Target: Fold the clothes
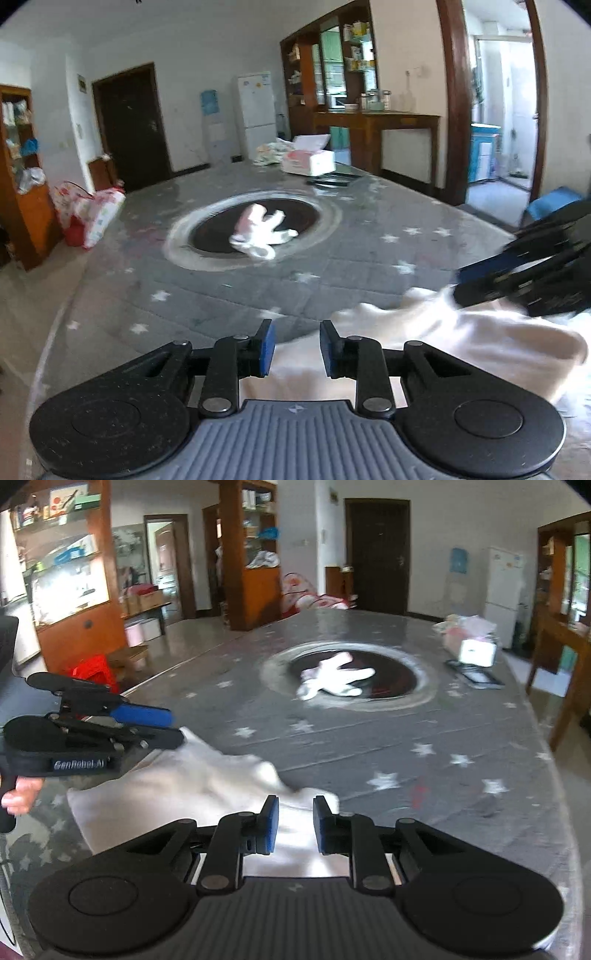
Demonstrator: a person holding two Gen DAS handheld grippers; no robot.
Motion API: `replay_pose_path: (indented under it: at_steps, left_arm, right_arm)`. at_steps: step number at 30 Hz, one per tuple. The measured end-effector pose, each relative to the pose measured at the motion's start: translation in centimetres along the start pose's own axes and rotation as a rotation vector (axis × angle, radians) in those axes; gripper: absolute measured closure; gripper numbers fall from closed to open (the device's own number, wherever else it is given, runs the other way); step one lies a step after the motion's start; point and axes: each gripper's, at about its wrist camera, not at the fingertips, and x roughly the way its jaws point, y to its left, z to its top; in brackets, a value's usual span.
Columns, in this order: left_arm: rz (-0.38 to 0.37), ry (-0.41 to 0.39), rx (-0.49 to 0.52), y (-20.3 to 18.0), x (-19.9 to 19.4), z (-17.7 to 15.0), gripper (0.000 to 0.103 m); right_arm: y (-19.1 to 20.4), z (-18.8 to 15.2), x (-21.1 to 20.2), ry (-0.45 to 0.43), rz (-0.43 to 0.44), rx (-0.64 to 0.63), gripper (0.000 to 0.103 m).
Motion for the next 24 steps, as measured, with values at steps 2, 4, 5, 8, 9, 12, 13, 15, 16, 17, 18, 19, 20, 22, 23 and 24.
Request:
replay_pose_path:
  at_steps: [2, 4, 5, 8, 9, 12, 13, 15, 16, 17, 18, 19, 20, 22, 23, 24]
  left_arm:
    - [-0.03, 0.015, 0.007, -0.8, 0.2, 0.0, 0.074]
    - [-0.05, 0.036, 0.022, -1.7, 0.8, -0.1, 0.074]
    - [-0.054, 0.043, 0.028, -2.1, 1.1, -0.1, 0.074]
    - [-0.06, 0.06, 0.025, -2.5, 2.3, -0.5, 0.074]
    - [-0.062, 0.069, 0.017, -2.5, 2.6, -0.7, 0.074]
    - [-0.066, 0.069, -0.003, -2.3, 2.9, -0.7, 0.074]
    - [-0.065, 0.065, -0.01, -2.2, 2.8, -0.7, 0.074]
    - [-0.064, 0.064, -0.025, -1.9, 3.1, -0.5, 0.074]
    - [-0.062, 0.066, -0.033, -1.7, 3.4, -0.4, 0.074]
    - [-0.06, 0.068, -0.04, -1.5, 3.6, -0.3, 0.074]
    - [-0.058, 0.07, -0.048, -1.4, 3.9, -0.2, 0.074]
    - [-0.056, 0.074, -0.055, -1.2, 4.1, -0.1, 0.074]
    - [-0.055, 0.079, -0.061, -1.1, 4.4, -0.1, 0.074]
    - [-0.054, 0.088, -0.072, -1.0, 4.9, -0.1, 0.073]
    - [-0.055, 0.089, -0.074, -0.9, 4.9, 0.0, 0.072]
    - [-0.057, 0.089, -0.076, -0.9, 4.8, 0.0, 0.07]
  right_arm:
    - [0.5, 0.2, 1.0, 0.011, 0.005, 0.004, 0.085]
    - [0.7, 0.3, 2.1, 0.024, 0.0, 0.016, 0.085]
    - [0.7, 0.4, 2.7, 0.03, -0.003, 0.023, 0.085]
    - [0.2, 0.3, 4.0, 0.051, -0.027, 0.061, 0.085]
    - [0.0, 0.2, 4.0, 0.05, -0.026, 0.07, 0.085]
    - [-0.2, 0.5, 3.7, 0.039, -0.04, 0.08, 0.085]
    - [-0.1, 0.6, 3.4, 0.029, -0.043, 0.075, 0.085]
    - [0.2, 1.0, 3.3, 0.022, -0.024, 0.053, 0.085]
    - [0.5, 1.1, 3.6, 0.029, -0.018, 0.04, 0.085]
    - [0.8, 1.1, 3.9, 0.039, -0.019, 0.025, 0.085]
    - [1.0, 1.1, 4.2, 0.046, -0.023, 0.017, 0.085]
    - [1.0, 1.1, 4.7, 0.052, -0.033, 0.017, 0.085]
    - [1.1, 1.1, 5.1, 0.058, -0.042, 0.017, 0.085]
    - [0.9, 1.4, 5.3, 0.056, -0.051, 0.027, 0.084]
    - [0.8, 1.6, 5.1, 0.05, -0.056, 0.023, 0.084]
    - [0.8, 1.7, 4.6, 0.045, -0.054, 0.017, 0.084]
